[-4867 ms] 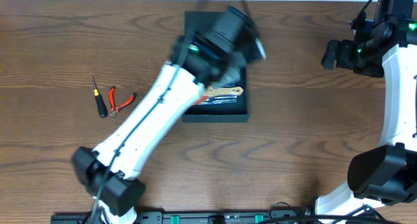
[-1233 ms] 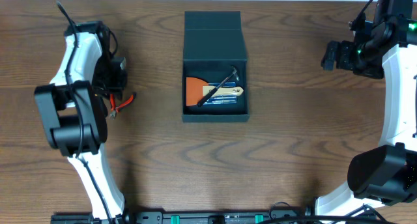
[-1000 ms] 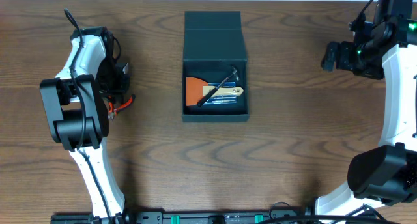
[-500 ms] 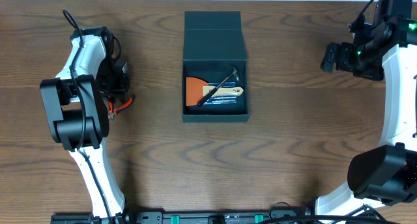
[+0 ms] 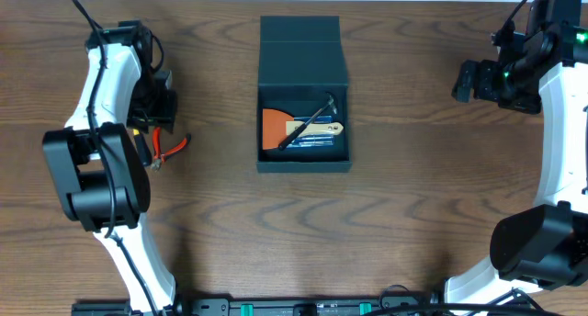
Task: Pack container
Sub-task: 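Return the left gripper to the red pliers and grasp them, then carry the red pliers into the box and open the left gripper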
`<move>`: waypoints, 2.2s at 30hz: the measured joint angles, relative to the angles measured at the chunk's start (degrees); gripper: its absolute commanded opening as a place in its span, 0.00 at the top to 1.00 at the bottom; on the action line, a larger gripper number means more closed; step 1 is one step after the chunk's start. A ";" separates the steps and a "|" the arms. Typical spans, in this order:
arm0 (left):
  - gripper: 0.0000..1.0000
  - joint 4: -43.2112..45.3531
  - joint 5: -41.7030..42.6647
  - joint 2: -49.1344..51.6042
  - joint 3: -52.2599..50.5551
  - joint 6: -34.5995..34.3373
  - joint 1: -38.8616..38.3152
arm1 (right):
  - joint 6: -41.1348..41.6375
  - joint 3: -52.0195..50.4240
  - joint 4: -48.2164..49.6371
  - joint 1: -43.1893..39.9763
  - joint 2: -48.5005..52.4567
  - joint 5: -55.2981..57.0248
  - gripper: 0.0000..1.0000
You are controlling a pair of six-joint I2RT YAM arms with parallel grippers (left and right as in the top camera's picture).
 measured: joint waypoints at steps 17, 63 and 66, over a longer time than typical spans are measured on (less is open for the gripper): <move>0.52 3.21 -1.07 2.32 0.00 0.24 2.10 | 0.00 0.00 -0.66 0.00 0.00 0.00 0.01; 0.94 -2.95 -0.44 -6.97 6.58 2.62 -1.90 | 0.00 0.00 0.31 0.00 0.00 -0.83 0.01; 0.94 -0.42 -0.48 -15.17 10.08 4.68 -6.34 | 0.00 0.00 0.50 0.00 0.00 -1.11 0.01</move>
